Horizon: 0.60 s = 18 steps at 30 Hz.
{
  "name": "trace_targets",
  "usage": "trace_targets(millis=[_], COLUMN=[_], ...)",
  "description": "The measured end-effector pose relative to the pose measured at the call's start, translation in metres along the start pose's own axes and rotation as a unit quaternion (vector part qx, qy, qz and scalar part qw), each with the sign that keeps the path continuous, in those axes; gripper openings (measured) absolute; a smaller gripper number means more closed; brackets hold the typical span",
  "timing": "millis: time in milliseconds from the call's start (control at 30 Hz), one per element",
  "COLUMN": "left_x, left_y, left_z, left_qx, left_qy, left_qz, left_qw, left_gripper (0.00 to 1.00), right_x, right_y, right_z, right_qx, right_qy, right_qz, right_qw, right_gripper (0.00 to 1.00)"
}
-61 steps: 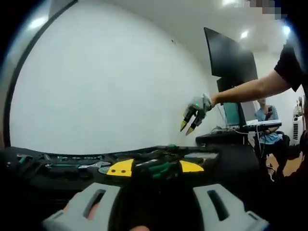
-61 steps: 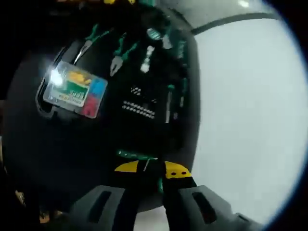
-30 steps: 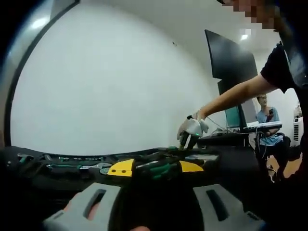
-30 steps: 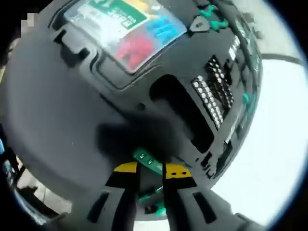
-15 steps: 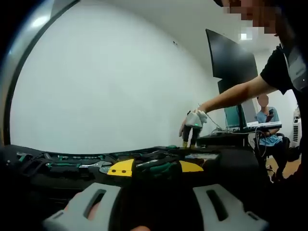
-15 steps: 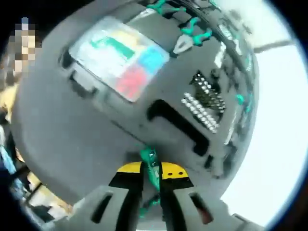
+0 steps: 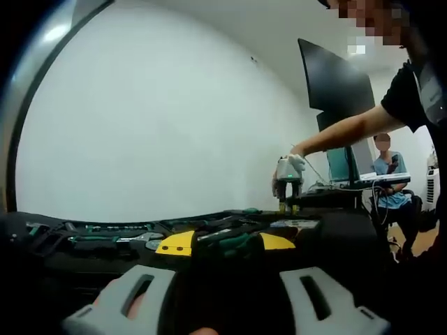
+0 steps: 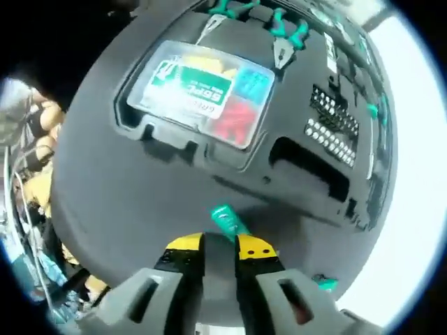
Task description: Pick up the tools and put them into their designated positions in the toolbox.
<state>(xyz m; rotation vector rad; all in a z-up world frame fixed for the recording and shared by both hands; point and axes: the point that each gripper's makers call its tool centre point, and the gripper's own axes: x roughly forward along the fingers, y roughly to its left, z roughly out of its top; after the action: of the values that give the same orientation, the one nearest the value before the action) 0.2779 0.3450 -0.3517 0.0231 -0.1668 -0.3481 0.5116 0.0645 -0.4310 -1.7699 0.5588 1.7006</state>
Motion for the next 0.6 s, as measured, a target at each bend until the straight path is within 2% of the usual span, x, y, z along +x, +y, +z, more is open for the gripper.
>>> trace_targets(millis=[100,167,200,300,333,367,433,600], left_x=[0.0,0.001,0.001,0.002,0.002,0.002,0.002,0.002], left_y=[0.001,0.001,0.001,0.001,0.001,0.001,0.001,0.001], left_z=[0.0,-0.001,-0.001,-0.004,-0.004,-0.005,-0.005,-0.005], left_qx=[-0.002,-0.002,-0.002,-0.001,0.0,0.0,0.0,-0.001], left_qy=[0.0,0.002,0.003,0.009,0.01,0.011,0.012,0.011], left_qz=[0.0,0.0,0.0,0.0,0.0,0.0,0.001,-0.001], left_qw=[1.0,1.0,1.0,1.0,0.9999,0.9999,0.9999,0.9999], left_gripper=[0.33,0.33,0.33,0.33,0.33,0.33,0.33,0.33], right_x=[0.004,0.01,0.014,0.022,0.02,0.017,0.006,-0.032], right_y=[-0.002,-0.004,-0.002,-0.001,-0.002,-0.001,0.0,0.003], right_z=[0.005,-0.001,-0.002,-0.002,-0.003,0.0,0.009,0.027], right_qx=[-0.018,-0.046,-0.047,-0.073,-0.067,-0.037,0.001,0.063], right_qy=[0.005,0.026,0.03,0.026,0.027,0.017,-0.019,-0.091], right_qz=[0.005,0.009,0.013,0.024,0.023,0.023,0.017,-0.01], right_qw=[0.9998,0.9985,0.9984,0.9967,0.9971,0.9989,0.9997,0.9938], right_gripper=[0.14,0.15,0.15,0.12,0.11,0.1,0.1,0.1])
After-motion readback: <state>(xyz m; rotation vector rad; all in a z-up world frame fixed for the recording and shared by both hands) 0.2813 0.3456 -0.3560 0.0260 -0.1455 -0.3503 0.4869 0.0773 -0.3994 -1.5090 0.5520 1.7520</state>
